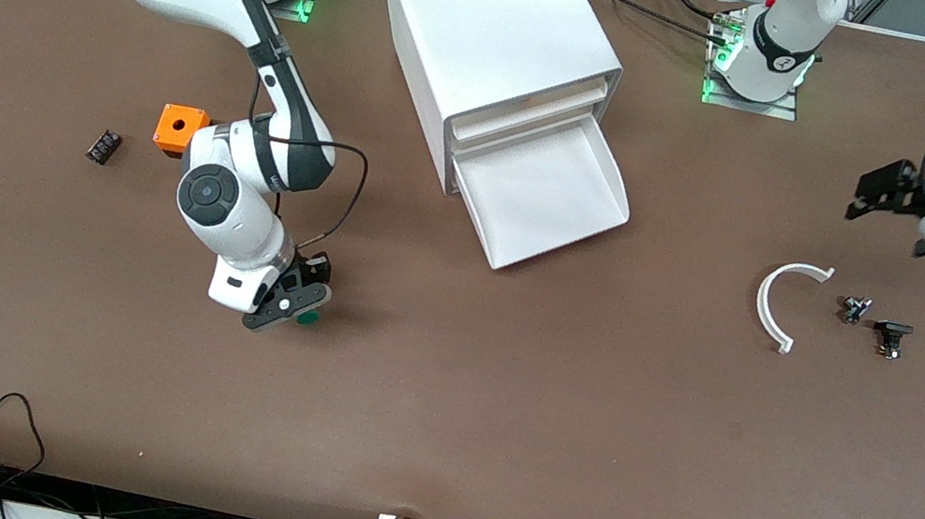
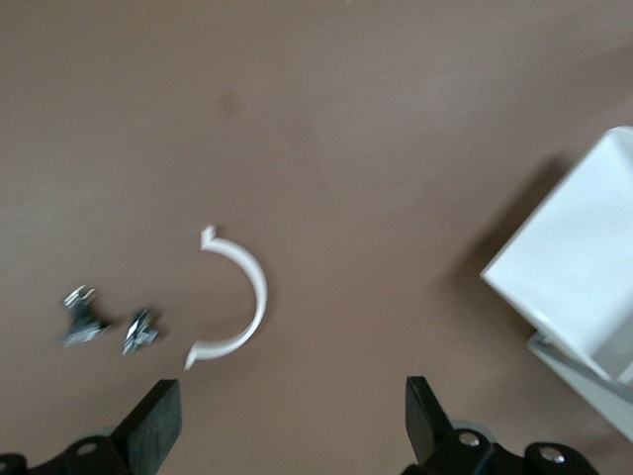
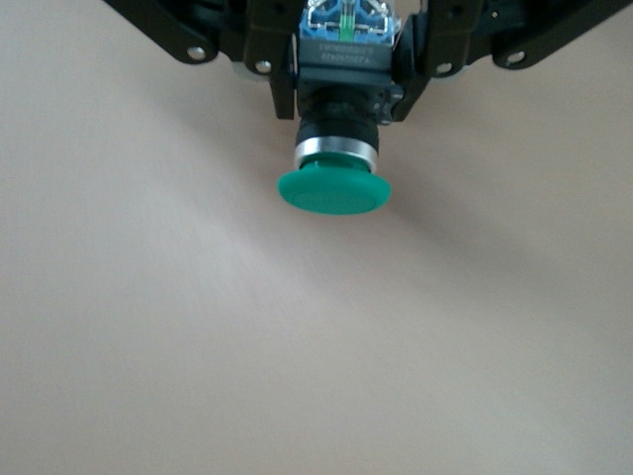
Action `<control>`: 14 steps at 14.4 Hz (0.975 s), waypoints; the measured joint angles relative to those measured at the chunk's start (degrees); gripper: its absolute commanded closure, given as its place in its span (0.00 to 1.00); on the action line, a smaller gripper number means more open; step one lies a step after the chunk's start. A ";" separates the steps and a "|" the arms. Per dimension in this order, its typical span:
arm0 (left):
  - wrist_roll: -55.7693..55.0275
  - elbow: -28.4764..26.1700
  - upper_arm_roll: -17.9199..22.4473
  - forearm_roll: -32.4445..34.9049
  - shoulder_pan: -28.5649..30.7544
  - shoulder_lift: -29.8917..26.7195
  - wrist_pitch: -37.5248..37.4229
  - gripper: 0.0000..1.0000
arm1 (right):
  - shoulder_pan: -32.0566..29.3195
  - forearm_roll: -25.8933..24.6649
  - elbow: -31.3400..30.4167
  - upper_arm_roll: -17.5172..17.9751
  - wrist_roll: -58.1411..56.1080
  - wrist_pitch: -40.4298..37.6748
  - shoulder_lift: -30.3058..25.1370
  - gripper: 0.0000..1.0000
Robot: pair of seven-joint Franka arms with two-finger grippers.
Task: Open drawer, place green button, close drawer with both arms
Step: 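Carry the green button with the right gripper over the open drawer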
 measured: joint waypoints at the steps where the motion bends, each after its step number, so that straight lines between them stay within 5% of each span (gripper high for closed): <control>1: -2.74 0.18 -0.32 2.19 -0.42 -0.54 -1.01 0.00 | 0.28 -0.88 1.37 1.02 -2.03 -0.02 -0.13 0.74; 8: -5.98 0.14 -0.79 3.55 -0.82 0.71 -1.24 0.00 | 8.53 -8.44 8.26 8.84 -15.62 -6.97 -0.22 0.74; 14: -6.21 0.18 -0.88 3.55 -0.81 0.73 -1.24 0.00 | 19.38 -13.07 16.14 9.29 -16.69 -16.46 -0.27 0.73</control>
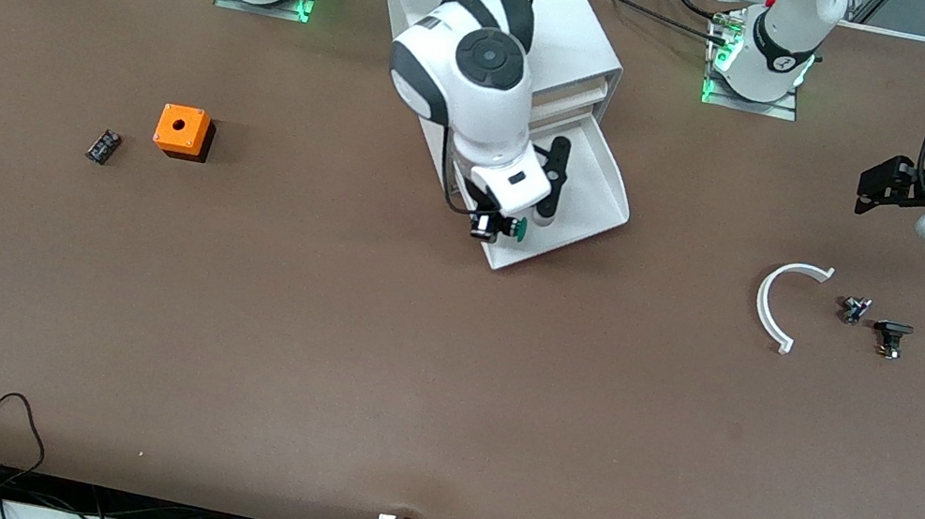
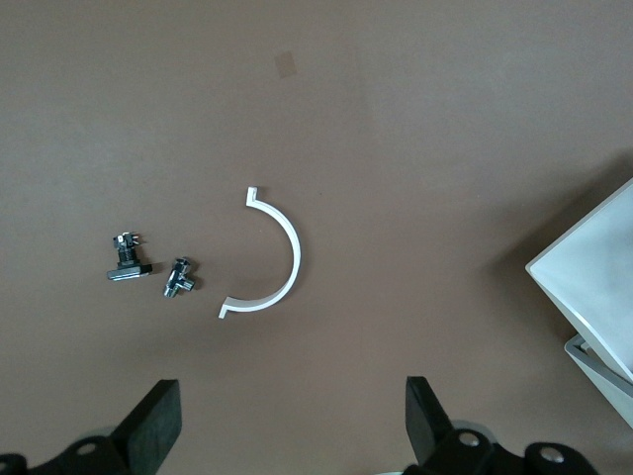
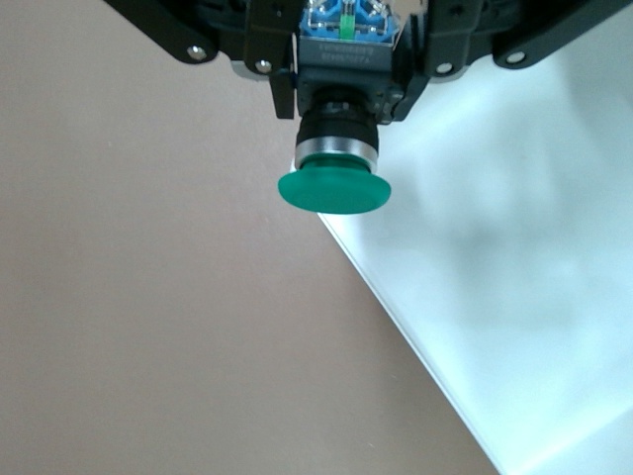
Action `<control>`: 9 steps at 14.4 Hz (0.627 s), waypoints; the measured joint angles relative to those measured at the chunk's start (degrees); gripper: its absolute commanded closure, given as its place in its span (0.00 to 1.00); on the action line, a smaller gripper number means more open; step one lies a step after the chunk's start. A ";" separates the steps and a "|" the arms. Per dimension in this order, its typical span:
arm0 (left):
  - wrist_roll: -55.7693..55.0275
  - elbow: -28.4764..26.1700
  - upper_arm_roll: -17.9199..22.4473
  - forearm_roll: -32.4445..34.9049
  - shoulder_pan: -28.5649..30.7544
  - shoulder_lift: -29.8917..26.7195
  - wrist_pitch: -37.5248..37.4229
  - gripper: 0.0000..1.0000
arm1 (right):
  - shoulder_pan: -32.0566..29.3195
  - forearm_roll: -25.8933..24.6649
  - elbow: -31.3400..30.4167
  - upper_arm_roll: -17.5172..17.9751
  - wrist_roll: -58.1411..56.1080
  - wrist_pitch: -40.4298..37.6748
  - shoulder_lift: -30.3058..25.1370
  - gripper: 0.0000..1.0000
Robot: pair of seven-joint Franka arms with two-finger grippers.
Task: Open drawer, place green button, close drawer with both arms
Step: 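Carry the green button with the right gripper over the open drawer, then lower the button into the drawer and open the right gripper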
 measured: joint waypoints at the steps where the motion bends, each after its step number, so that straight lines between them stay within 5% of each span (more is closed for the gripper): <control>1: -0.08 0.00 0.00 0.00 0.03 0.00 0.00 0.00 | 0.74 -0.33 -0.01 -0.01 -0.40 -0.03 0.21 0.72; 9: -0.18 0.02 -0.09 0.00 0.10 0.02 0.00 0.00 | 7.05 -2.67 -0.04 -0.09 -1.10 -2.06 3.88 0.70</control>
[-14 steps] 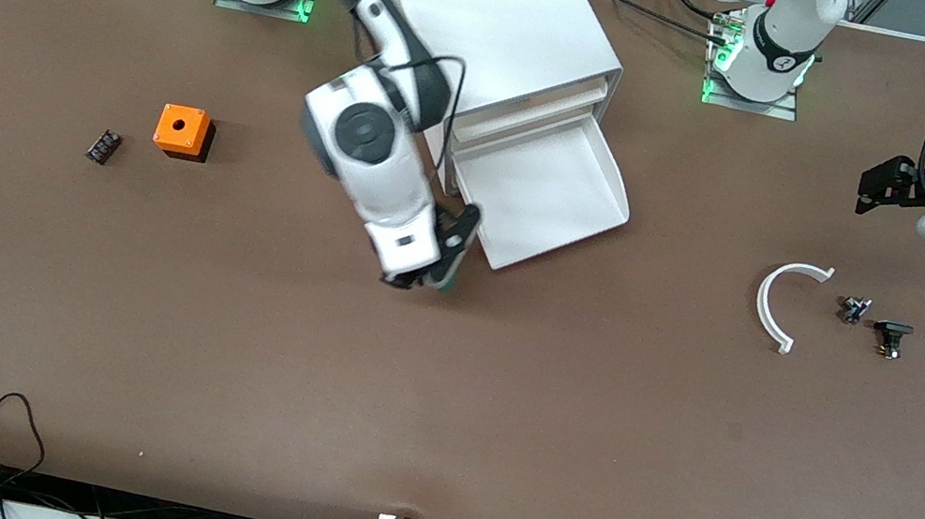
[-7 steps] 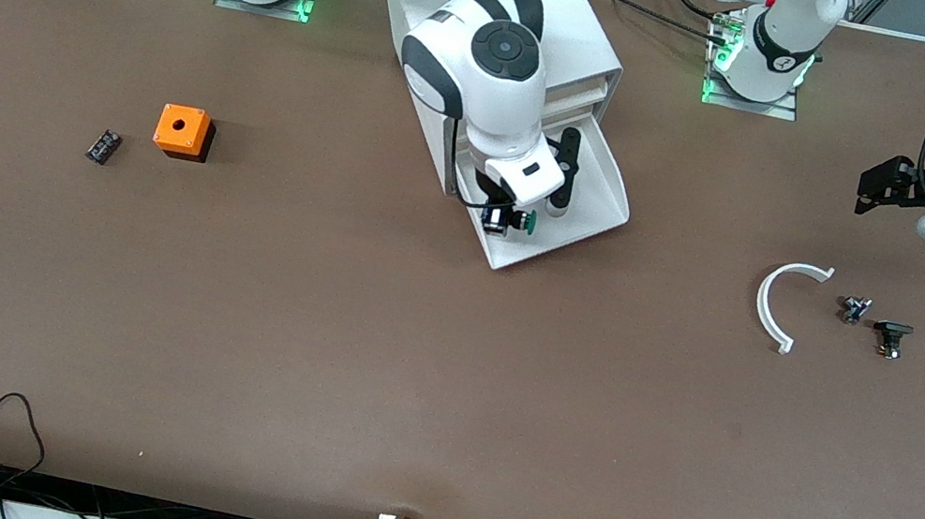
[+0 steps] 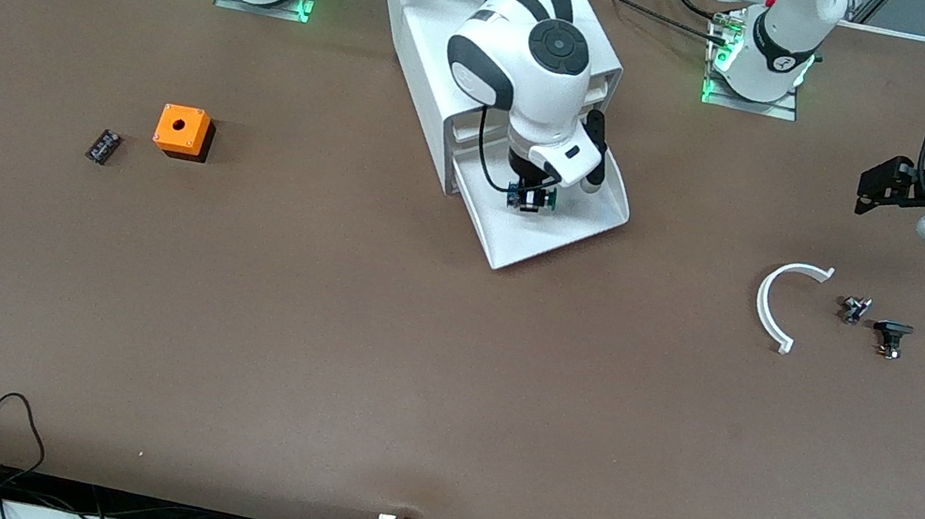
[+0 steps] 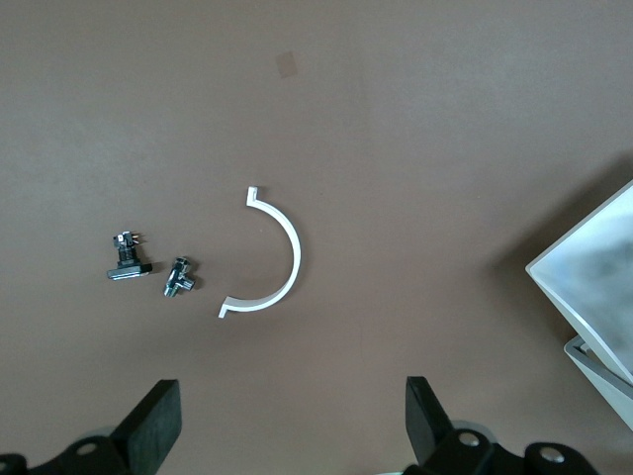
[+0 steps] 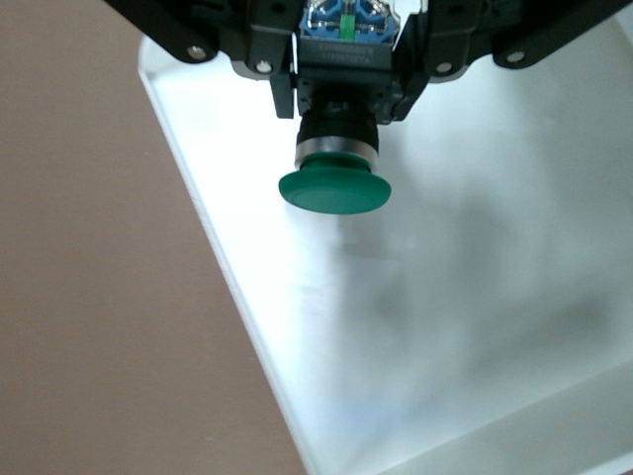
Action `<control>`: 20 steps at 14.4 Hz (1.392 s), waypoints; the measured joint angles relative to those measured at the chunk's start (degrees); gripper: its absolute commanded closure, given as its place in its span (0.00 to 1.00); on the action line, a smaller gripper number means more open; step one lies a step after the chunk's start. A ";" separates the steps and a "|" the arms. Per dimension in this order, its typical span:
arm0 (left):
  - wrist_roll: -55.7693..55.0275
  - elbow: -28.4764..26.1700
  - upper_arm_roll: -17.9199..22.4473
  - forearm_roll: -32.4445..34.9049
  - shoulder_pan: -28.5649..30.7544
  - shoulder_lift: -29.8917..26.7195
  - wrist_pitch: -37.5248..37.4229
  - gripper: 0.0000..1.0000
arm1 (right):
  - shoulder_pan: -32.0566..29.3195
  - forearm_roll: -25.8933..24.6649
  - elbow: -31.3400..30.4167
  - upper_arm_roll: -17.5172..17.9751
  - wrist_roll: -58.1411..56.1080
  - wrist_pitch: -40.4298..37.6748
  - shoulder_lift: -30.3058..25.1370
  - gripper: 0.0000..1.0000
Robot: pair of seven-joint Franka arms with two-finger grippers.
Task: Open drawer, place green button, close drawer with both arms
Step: 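Lower the button into the drawer and open the right gripper, then raise the right gripper from the drawer while the left gripper reaches the drawer, then push the drawer shut with the left gripper while the right gripper withdraws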
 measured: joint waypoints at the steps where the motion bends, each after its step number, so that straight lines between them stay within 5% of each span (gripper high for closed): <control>1: 0.00 0.00 -0.03 0.00 0.00 0.00 0.00 0.00 | 0.41 -0.01 0.01 -0.02 0.00 -0.28 0.33 0.69; 4: 0.00 0.01 -0.10 0.00 0.00 0.00 0.00 0.00 | 1.18 -0.02 0.01 -0.08 -0.04 -0.32 1.50 0.62; 5: 0.00 0.01 -0.10 0.00 0.00 0.00 0.00 0.00 | 1.42 -0.02 0.03 -0.09 -0.04 -0.32 1.85 0.45; 6: 0.00 0.01 -0.10 0.00 0.00 0.00 0.00 0.00 | 1.64 -0.02 0.03 -0.08 -0.03 -0.32 2.21 0.00; 15: -0.94 3.94 -1.72 -0.81 -0.37 4.37 0.81 0.00 | 2.13 -0.27 6.12 -1.92 17.00 -2.04 0.37 0.00; 20: -16.75 0.74 -8.08 -2.12 -2.17 13.73 15.36 0.00 | -2.09 -0.27 8.53 -6.21 17.62 -6.87 -6.50 0.00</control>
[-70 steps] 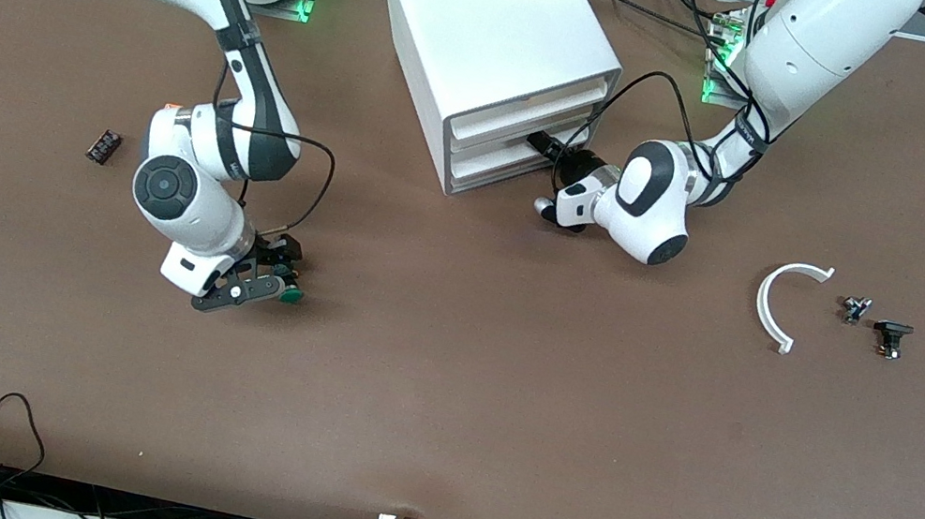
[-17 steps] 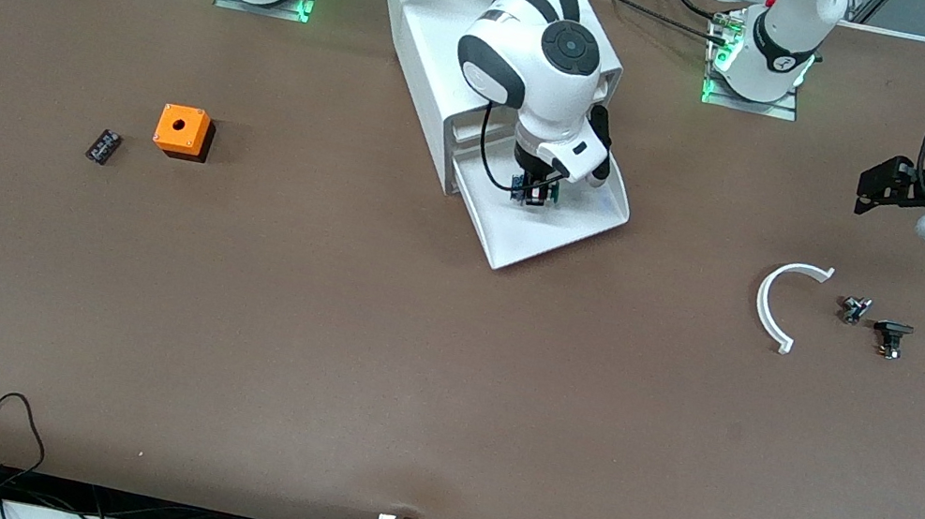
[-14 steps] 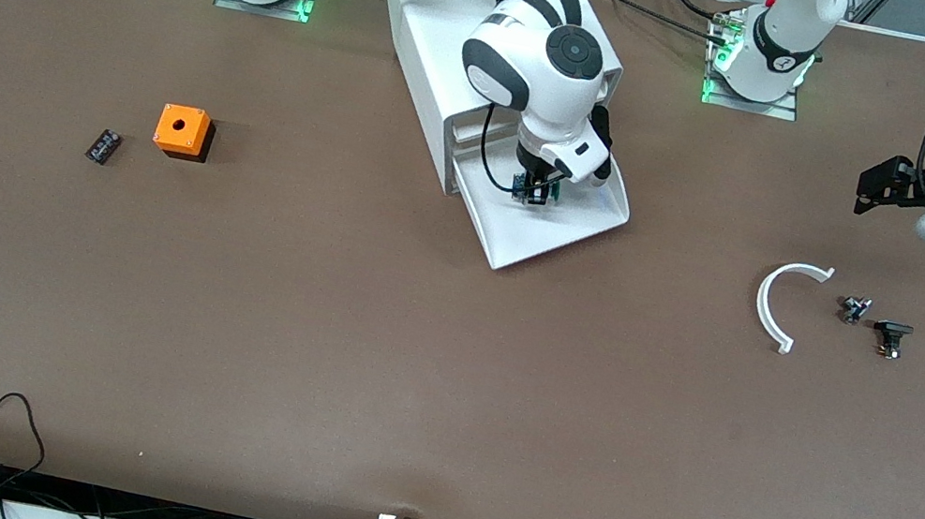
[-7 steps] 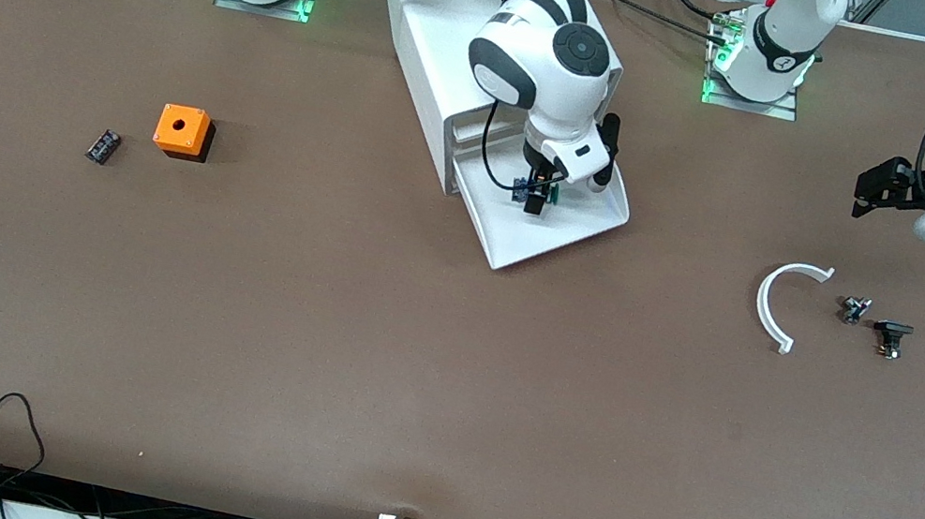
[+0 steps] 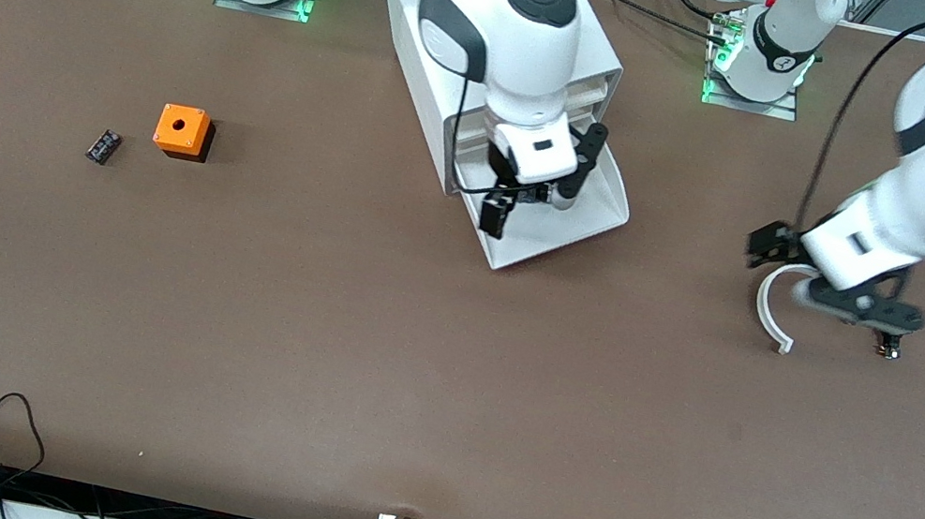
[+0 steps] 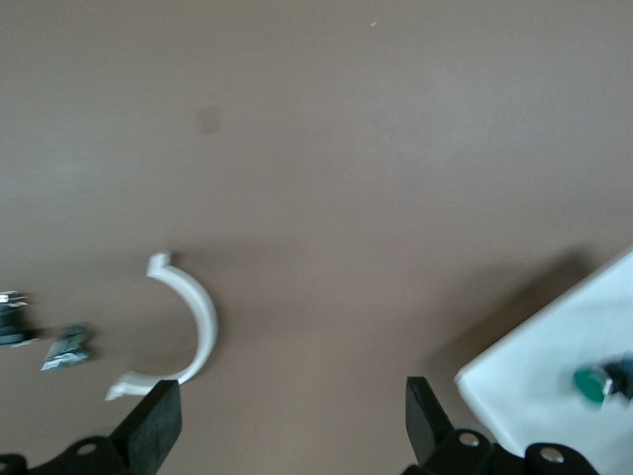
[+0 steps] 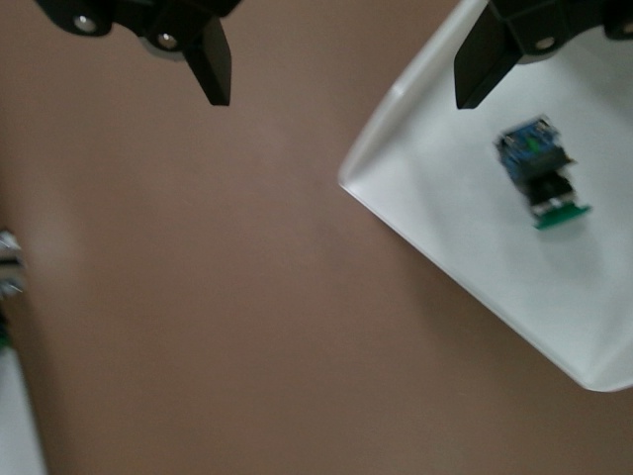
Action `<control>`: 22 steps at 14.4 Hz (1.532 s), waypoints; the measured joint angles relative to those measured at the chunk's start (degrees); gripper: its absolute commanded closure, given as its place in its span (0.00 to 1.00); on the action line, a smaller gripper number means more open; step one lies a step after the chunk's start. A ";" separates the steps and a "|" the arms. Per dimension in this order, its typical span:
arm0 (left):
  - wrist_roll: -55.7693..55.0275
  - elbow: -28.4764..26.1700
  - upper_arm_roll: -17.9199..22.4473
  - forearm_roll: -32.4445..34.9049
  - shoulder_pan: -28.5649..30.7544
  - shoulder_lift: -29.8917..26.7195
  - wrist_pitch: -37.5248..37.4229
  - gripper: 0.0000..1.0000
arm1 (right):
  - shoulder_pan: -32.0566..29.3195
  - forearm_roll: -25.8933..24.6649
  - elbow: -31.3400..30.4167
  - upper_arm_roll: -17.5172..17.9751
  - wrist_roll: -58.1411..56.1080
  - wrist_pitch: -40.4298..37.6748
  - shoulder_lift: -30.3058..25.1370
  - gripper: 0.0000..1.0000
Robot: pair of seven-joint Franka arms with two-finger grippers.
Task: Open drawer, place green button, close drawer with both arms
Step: 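Push the drawer shut with the left gripper while the right gripper withdraws, then finish pushing the drawer closed with the left gripper, then pull back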
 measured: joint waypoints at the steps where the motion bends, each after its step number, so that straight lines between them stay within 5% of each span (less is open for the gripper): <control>1: -3.14 -0.68 -0.37 0.00 -1.24 2.27 3.35 0.00 | -1.53 0.00 0.08 -0.37 0.05 -1.82 -1.63 0.00; 6: -15.30 -4.37 -0.51 0.00 -6.07 12.94 19.25 0.00 | -10.85 0.01 -0.09 -0.77 0.75 -9.12 -7.28 0.00; 10: -26.47 -6.47 -0.59 0.00 -10.18 18.19 26.41 0.00 | -14.94 0.01 -2.37 -4.07 11.72 -10.07 -7.39 0.00; 17: -39.86 -16.56 -1.64 0.00 -17.78 17.82 35.24 0.00 | -23.73 1.46 -6.34 -5.96 29.21 -20.57 -14.34 0.00; 22: -48.57 -21.13 -9.67 -0.11 -17.99 14.26 35.14 0.00 | -36.66 3.69 -8.37 -7.45 30.16 -21.94 -18.60 0.00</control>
